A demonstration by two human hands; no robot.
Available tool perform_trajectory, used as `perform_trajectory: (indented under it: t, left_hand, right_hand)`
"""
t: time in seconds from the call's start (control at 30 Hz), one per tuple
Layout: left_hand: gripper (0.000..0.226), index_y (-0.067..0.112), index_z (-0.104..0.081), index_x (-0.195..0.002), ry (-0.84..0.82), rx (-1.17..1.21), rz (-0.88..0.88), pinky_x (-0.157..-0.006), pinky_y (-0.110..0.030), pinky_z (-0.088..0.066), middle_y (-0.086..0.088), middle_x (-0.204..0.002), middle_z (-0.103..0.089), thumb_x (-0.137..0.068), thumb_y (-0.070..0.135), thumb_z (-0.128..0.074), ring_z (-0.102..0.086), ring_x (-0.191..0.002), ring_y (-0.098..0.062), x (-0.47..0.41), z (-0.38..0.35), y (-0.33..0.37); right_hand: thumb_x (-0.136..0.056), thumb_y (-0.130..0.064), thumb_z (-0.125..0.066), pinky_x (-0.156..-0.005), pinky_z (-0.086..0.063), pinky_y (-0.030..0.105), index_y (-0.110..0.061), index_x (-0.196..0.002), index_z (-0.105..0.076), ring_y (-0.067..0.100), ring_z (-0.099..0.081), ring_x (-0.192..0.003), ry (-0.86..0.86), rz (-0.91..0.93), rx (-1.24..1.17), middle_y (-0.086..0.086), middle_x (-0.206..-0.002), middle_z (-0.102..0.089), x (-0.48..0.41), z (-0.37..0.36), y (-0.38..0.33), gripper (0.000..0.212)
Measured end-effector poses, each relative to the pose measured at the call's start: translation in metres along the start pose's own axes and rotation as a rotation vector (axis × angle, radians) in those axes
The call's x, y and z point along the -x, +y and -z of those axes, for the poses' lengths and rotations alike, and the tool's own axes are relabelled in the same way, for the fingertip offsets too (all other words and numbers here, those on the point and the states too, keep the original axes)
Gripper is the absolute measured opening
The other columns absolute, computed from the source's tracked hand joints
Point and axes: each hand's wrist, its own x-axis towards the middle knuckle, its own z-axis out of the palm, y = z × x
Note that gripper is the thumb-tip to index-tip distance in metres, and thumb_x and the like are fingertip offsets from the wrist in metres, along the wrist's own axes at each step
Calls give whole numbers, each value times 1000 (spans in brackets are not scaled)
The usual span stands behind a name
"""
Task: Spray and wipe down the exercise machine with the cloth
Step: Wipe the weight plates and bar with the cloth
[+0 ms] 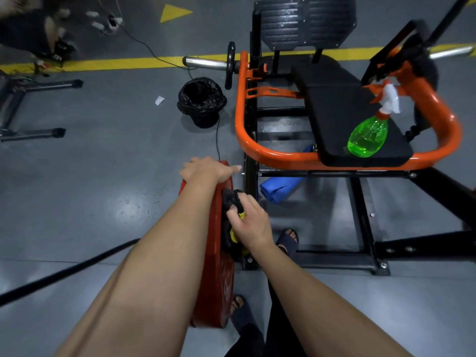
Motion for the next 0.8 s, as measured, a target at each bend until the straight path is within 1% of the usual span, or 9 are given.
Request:
perform_trajectory:
  t: [0.07, 0.13, 0.17, 0.3, 0.47, 0.6, 0.67, 0.73, 0.8]
  left_hand:
    - [93, 31, -33, -158, -52, -76, 16, -117, -49, -31, -12, -165, -26, -83, 81, -53, -30, -148, -39, -7, -1, 0]
    - [71, 37, -33, -158, -48, -97, -14, -116, -47, -31, -11, -163, -27, -93, 63, -48, -31, -145, -42, -10, -3, 1]
    - [66, 39, -33, -157, -44, -103, -32, -115, -46, -31, -12, -162, -28, -96, 59, -45, -32, -143, -42, -9, -4, 0]
    - [62, 46, -26, -159, 3, -111, -109, -113, -48, -30, -13, -161, -28, -100, 64, -34, -33, -138, -45, 5, -11, -12]
    - [61, 48, -16, -160, 139, -109, -152, -114, -52, -28, -14, -170, -10, -102, 68, -22, -30, -139, -48, 44, -24, -32]
    - [65, 46, -12, -161, 236, -95, -147, -110, -53, -33, -14, -168, -10, -101, 68, -23, -34, -134, -46, 74, -38, -51]
    - [77, 40, -4, -163, 191, -90, -127, -107, -52, -37, -15, -163, -12, -98, 72, -30, -38, -132, -45, 73, -34, -55]
    - [94, 36, 7, -163, 108, -26, -70, -109, -52, -38, -18, -164, -11, -92, 80, -35, -40, -137, -47, 62, -20, -55]
    - [98, 34, 6, -164, 88, 58, -45, -111, -51, -37, -20, -166, -11, -90, 83, -37, -39, -141, -47, 49, -8, -54]
  right_hand:
    - [-85, -47, -38, -69, -33, 29, -18, -110, -62, 24, -59, -91, 1, 3, -14, 1, -99, -61, -1, 0, 1, 46]
    - [-85, -47, -36, -69, -33, 30, -18, -109, -62, 24, -59, -90, 15, -15, -15, -1, -98, -60, -3, -2, 2, 46]
    - [-84, -48, -35, -68, -33, 31, -18, -108, -61, 25, -59, -89, 23, -25, -17, -2, -97, -60, -3, -3, 2, 46]
    - [-83, -50, -31, -73, -43, 39, -24, -101, -55, 26, -60, -92, 8, -96, -54, -3, -100, -61, -8, -3, 0, 40]
    - [-85, -41, -38, -79, -47, 42, -25, -100, -57, 27, -62, -96, -10, -192, -84, -2, -102, -67, -27, 0, -12, 29]
    - [-89, -41, -43, -86, -50, 43, -24, -100, -59, 32, -63, -99, -45, -349, -182, 7, -102, -70, -78, -10, -5, 26]
    - [-95, -37, -45, -93, -49, 45, -22, -107, -62, 37, -62, -108, -114, -433, -176, 13, -110, -69, -102, -14, 0, 25]
    - [-98, -36, -46, -95, -47, 43, -21, -116, -63, 39, -60, -115, -149, -464, -165, 14, -117, -67, -104, -14, -4, 29]
    - [-94, -42, -47, -86, -48, 41, -24, -107, -63, 37, -62, -106, -112, -404, -164, 12, -106, -70, -81, -7, -16, 28]
